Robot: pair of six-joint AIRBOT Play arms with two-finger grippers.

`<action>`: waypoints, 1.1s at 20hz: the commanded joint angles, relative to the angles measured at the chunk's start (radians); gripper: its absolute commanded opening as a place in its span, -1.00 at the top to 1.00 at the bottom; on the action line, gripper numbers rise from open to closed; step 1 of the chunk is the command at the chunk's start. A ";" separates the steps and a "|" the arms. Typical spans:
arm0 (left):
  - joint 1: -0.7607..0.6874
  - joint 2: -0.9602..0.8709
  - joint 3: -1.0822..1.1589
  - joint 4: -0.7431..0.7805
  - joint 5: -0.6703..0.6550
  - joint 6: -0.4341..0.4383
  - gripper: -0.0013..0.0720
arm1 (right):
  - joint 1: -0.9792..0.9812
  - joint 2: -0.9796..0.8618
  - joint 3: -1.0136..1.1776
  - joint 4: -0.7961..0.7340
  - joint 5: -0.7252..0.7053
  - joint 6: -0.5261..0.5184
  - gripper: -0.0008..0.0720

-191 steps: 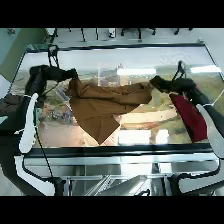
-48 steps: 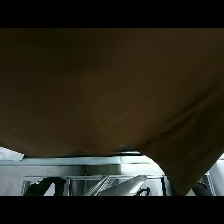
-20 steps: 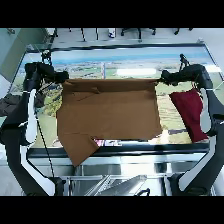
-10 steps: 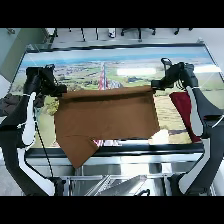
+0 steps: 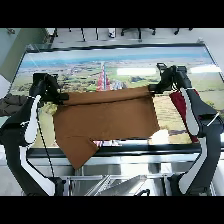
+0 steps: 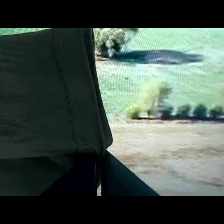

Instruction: Fold the shirts.

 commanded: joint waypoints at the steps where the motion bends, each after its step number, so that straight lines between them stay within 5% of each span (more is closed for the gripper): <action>1: -0.007 -0.010 0.000 -0.001 -0.005 0.000 0.91 | 0.006 -0.002 0.000 0.040 -0.014 0.004 0.92; 3: -0.008 -0.009 0.000 -0.009 -0.003 0.000 0.91 | 0.006 -0.002 0.000 0.084 -0.026 0.004 0.86; 4: -0.008 -0.006 0.001 -0.014 0.006 0.000 0.73 | 0.006 0.001 0.002 0.095 -0.037 0.004 0.49; 5: -0.008 0.001 0.003 -0.037 0.027 0.000 -0.23 | 0.006 0.005 0.005 0.095 -0.061 0.004 0.15; 6: -0.008 0.013 0.003 -0.064 0.040 0.000 -0.93 | 0.003 0.018 0.005 0.094 -0.090 0.003 0.13; 12: 0.023 0.206 -0.006 -0.090 0.277 0.003 -0.96 | -0.084 0.160 -0.002 0.113 -0.291 -0.090 0.14; 14: 0.065 0.324 -0.114 -0.145 0.354 -0.003 -0.79 | -0.156 0.208 -0.064 0.208 -0.343 -0.146 0.14; 17: 0.137 0.585 -0.483 -0.328 0.293 -0.013 -0.80 | -0.300 0.294 -0.291 0.479 -0.353 -0.279 0.14; 22: 0.259 0.960 -1.117 -0.467 0.111 -0.047 -0.80 | -0.479 0.346 -0.575 0.492 -0.356 -0.346 0.14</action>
